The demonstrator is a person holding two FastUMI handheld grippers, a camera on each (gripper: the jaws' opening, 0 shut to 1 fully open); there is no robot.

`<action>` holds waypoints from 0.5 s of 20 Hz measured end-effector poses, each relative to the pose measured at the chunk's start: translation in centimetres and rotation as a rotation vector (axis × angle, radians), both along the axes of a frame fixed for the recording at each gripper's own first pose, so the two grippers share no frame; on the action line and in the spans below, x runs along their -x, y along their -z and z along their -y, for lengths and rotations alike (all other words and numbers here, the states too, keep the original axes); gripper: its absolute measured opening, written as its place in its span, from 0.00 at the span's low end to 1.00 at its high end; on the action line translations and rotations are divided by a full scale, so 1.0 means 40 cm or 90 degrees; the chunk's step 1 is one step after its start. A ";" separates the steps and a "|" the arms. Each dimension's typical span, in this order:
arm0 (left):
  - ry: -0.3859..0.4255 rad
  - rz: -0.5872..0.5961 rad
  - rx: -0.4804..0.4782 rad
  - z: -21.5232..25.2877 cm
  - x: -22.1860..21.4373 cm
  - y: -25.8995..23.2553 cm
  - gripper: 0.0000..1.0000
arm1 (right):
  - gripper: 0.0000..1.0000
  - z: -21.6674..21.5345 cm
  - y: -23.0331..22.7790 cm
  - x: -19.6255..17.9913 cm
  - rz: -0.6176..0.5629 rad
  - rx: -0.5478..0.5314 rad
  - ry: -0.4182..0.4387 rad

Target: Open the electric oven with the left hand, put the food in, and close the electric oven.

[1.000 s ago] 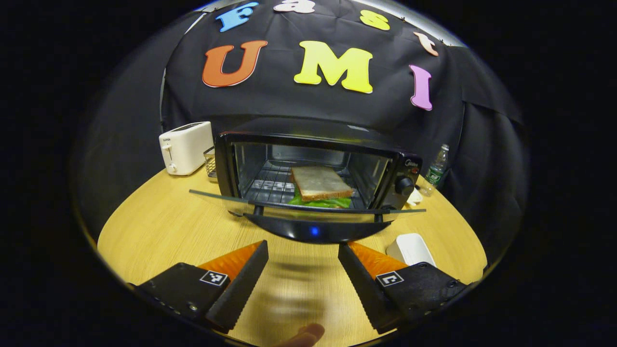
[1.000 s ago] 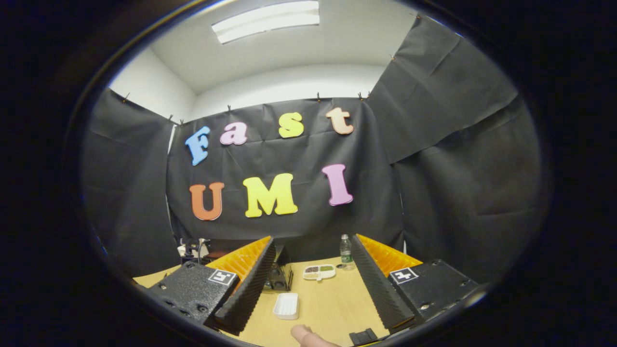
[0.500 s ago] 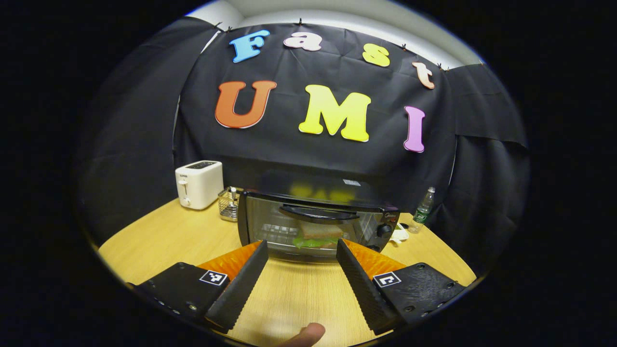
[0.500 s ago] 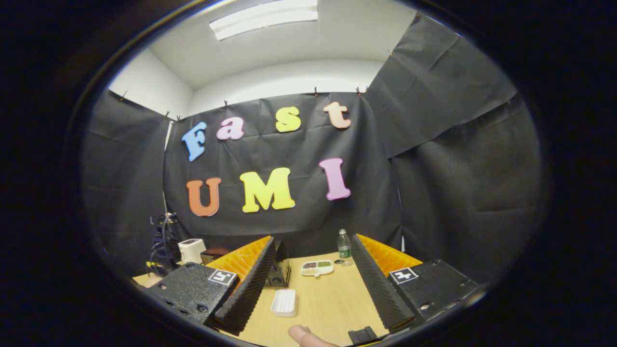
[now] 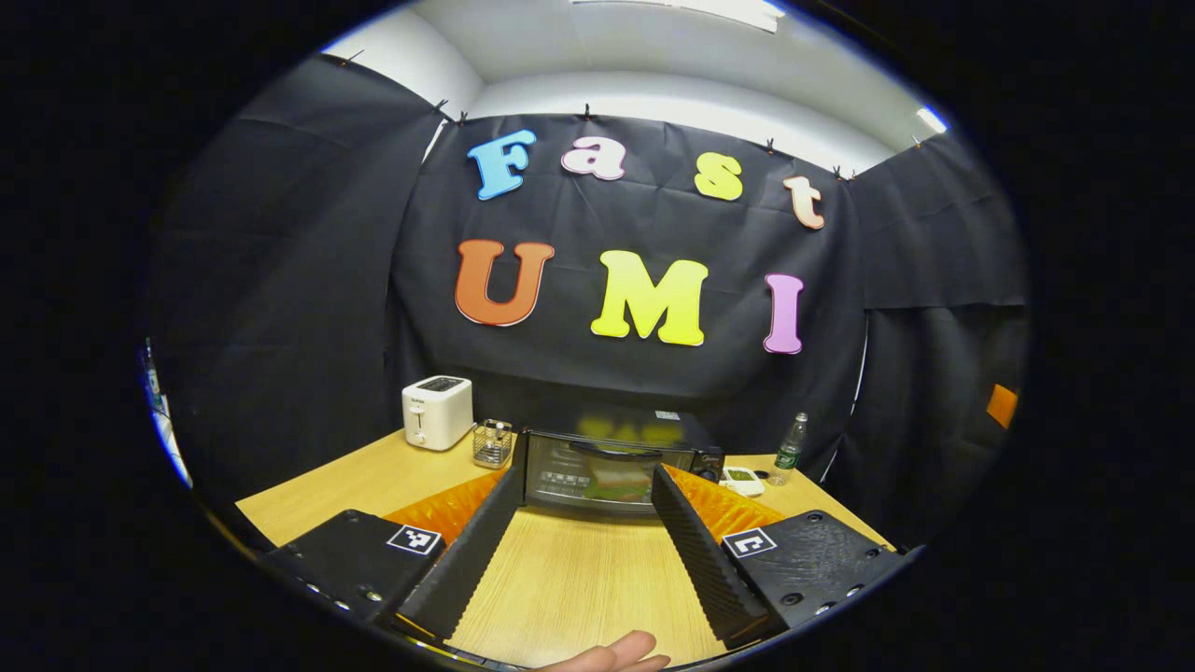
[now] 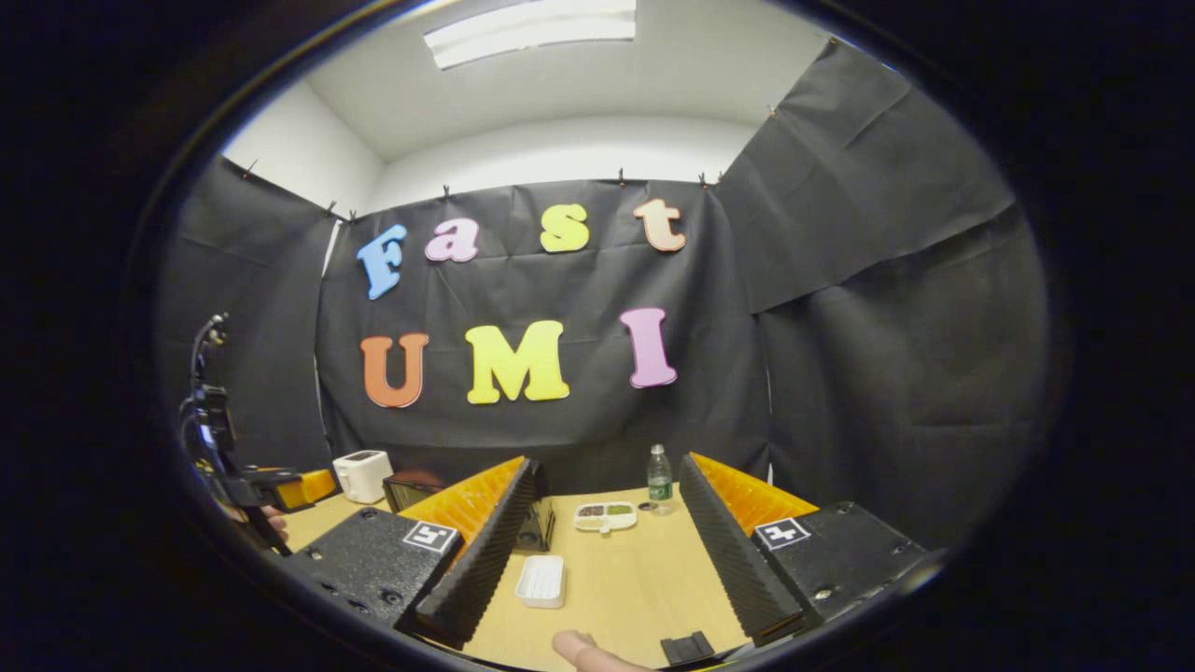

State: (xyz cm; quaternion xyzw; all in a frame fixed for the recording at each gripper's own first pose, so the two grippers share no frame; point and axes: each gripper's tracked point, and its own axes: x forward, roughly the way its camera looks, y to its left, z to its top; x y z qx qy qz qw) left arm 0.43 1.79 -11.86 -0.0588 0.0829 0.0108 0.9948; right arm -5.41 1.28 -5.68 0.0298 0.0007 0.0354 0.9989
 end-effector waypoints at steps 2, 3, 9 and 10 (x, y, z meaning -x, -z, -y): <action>0.001 0.006 -0.011 0.012 0.062 -0.035 0.94 | 0.94 -0.009 -0.006 0.012 0.005 0.012 -0.002; -0.002 0.018 -0.019 0.010 0.088 -0.060 0.94 | 0.94 -0.014 -0.010 0.018 0.006 0.017 -0.005; -0.026 0.040 -0.036 0.011 0.180 -0.103 0.93 | 0.94 -0.051 -0.011 0.061 0.009 0.045 -0.031; -0.015 0.042 -0.031 0.025 0.185 -0.101 0.93 | 0.94 -0.055 -0.010 0.067 0.010 0.044 -0.034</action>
